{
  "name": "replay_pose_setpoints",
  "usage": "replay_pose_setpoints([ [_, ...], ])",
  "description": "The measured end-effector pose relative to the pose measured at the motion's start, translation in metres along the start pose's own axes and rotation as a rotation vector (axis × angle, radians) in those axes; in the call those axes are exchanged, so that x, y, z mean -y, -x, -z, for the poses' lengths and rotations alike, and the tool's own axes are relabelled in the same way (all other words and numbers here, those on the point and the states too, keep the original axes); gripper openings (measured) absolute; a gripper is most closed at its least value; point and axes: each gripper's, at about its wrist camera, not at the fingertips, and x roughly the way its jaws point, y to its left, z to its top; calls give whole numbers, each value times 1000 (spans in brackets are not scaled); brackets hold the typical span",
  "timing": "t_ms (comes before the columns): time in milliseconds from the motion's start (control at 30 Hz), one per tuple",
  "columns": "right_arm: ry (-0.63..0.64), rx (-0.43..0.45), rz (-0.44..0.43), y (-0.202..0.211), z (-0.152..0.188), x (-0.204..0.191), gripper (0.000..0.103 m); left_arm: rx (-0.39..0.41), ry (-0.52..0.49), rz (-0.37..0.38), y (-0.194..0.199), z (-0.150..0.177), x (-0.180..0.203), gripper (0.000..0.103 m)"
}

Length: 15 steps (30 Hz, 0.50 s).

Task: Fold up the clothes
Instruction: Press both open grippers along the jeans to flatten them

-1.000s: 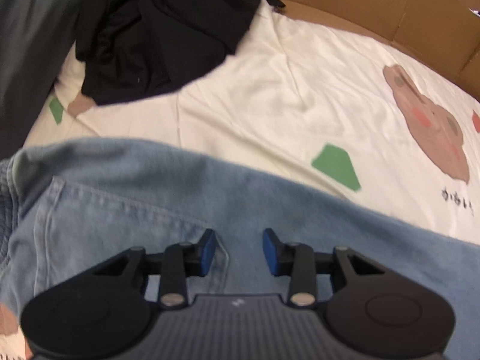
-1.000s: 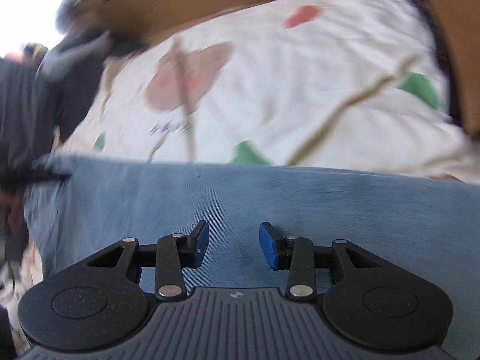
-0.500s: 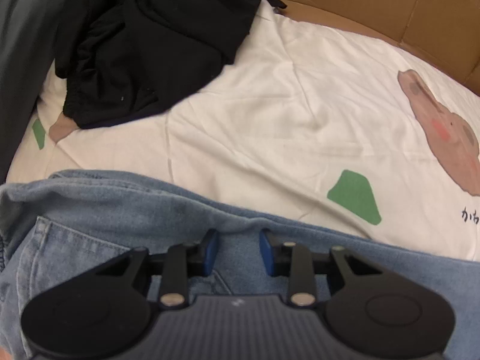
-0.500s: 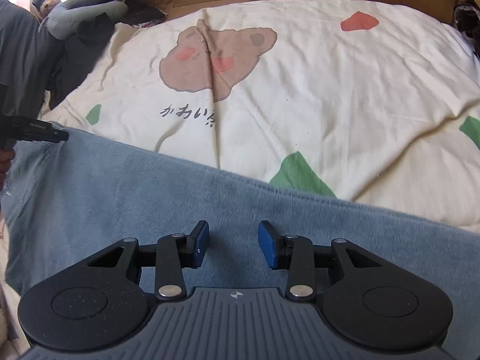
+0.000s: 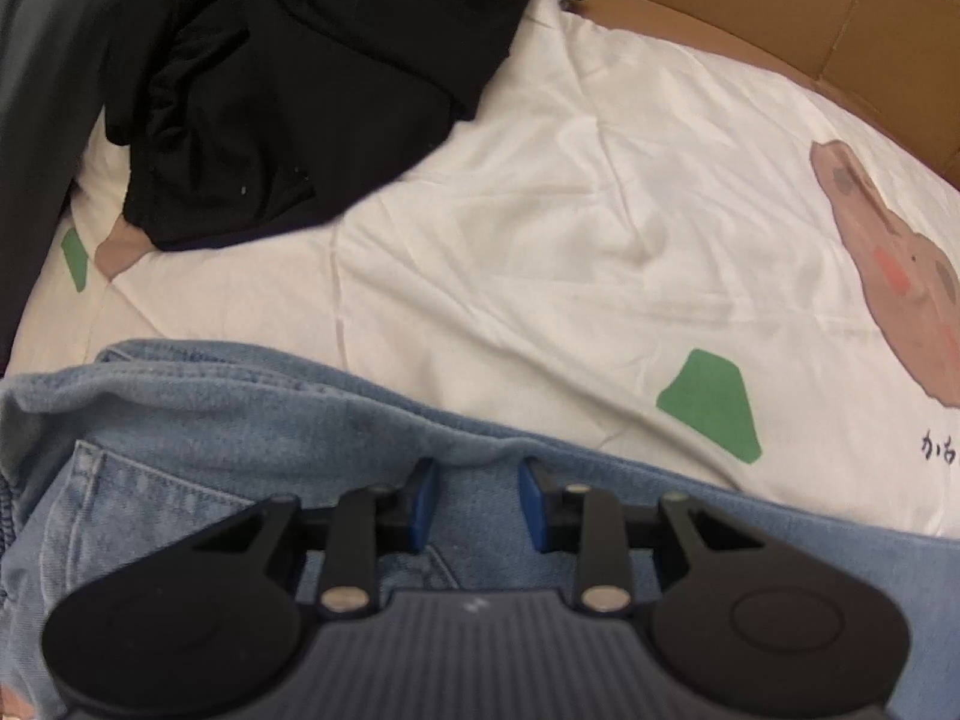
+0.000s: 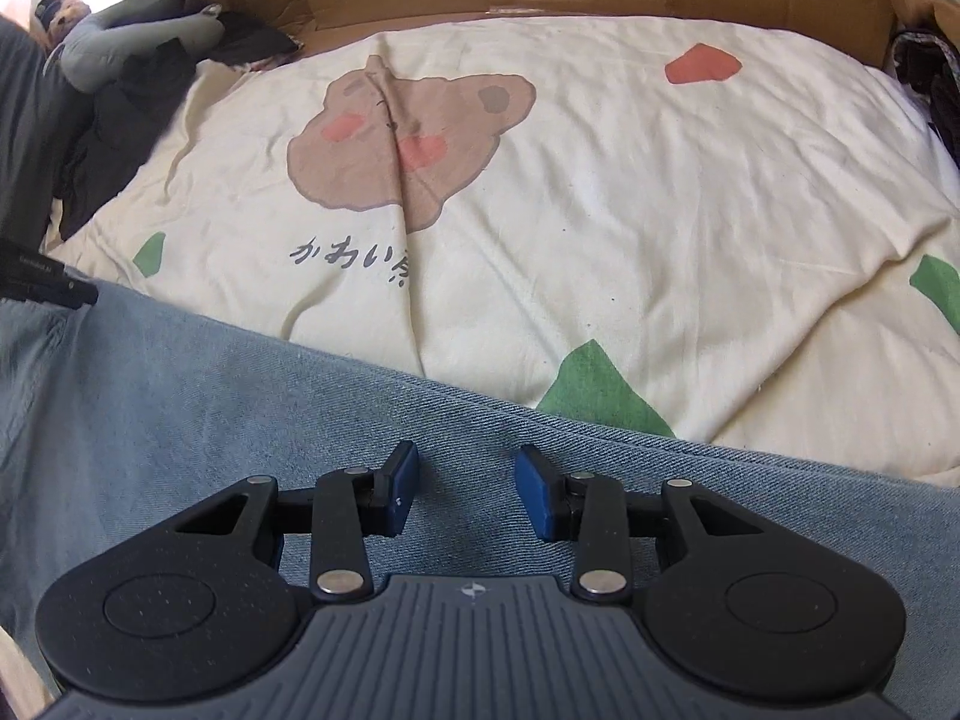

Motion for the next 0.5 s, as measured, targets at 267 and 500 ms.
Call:
replay_pose_setpoints([
  [267, 75, 85, -67, 22, -7, -19, 43, 57, 54, -65, 50, 2, -43, 28],
  [500, 127, 63, -129, 14, -6, -35, 43, 105, 169, -149, 76, -5, -109, 32],
])
